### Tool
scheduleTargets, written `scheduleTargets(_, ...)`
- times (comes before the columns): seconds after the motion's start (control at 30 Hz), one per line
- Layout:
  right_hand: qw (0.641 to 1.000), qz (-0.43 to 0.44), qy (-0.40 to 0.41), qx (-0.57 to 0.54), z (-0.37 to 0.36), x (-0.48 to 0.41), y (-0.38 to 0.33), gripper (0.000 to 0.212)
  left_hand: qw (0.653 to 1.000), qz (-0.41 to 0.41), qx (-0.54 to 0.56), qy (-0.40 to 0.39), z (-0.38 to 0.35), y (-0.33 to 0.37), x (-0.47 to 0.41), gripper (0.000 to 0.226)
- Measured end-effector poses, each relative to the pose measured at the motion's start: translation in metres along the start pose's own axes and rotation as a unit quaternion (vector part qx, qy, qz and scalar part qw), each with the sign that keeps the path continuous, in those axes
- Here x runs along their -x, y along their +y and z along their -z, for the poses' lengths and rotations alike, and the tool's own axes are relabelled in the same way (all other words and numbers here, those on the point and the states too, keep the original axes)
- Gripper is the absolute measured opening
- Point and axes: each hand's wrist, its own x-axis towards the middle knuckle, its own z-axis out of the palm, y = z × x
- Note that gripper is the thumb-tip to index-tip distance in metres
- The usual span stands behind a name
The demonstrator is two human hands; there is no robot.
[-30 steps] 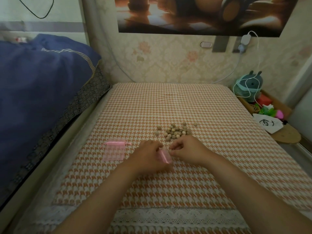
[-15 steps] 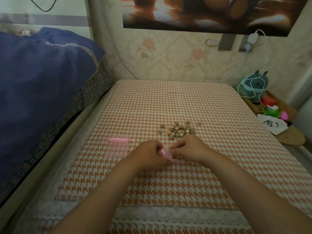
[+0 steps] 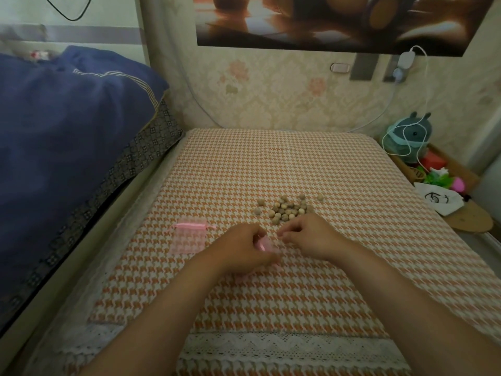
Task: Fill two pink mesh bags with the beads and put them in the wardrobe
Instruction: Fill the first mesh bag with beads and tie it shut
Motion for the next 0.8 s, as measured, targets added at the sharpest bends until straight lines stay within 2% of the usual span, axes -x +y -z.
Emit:
scheduleTargets(0.1, 0.996, -0.004, 0.081, 0.045, 0.010, -0.004, 0.012, 0.013, 0.998, -0.021, -0.007, 0.052, -0.002, 0.010, -0.010, 0.055)
scheduleTargets(0.27, 0.980, -0.038, 0.166, 0.101, 0.021, -0.008, 0.027, 0.017, 0.995, -0.023, -0.009, 0.097, -0.016, 0.027, -0.039, 0.029)
scheduleTargets(0.43, 0.973, -0.037, 0.156, 0.165, 0.021, -0.015, 0.031, 0.016, 0.993, -0.025, -0.059, 0.097, -0.034, 0.040, -0.059, 0.030)
scheduleTargets(0.5, 0.973, -0.049, 0.143, 0.175, 0.021, -0.019, 0.035, 0.019, 0.993, -0.027, -0.062, 0.099, -0.039, 0.044, -0.064, 0.022)
scheduleTargets(0.6, 0.980, -0.056, 0.137, 0.130, 0.019, -0.023, 0.040, 0.018, 0.992, -0.028, -0.063, 0.101, -0.045, 0.047, -0.070, 0.009)
scheduleTargets(0.8, 0.990, -0.047, 0.117, 0.063, 0.013, -0.025, 0.042, 0.025, 0.994, -0.014, -0.057, 0.095, -0.048, 0.045, -0.073, 0.020)
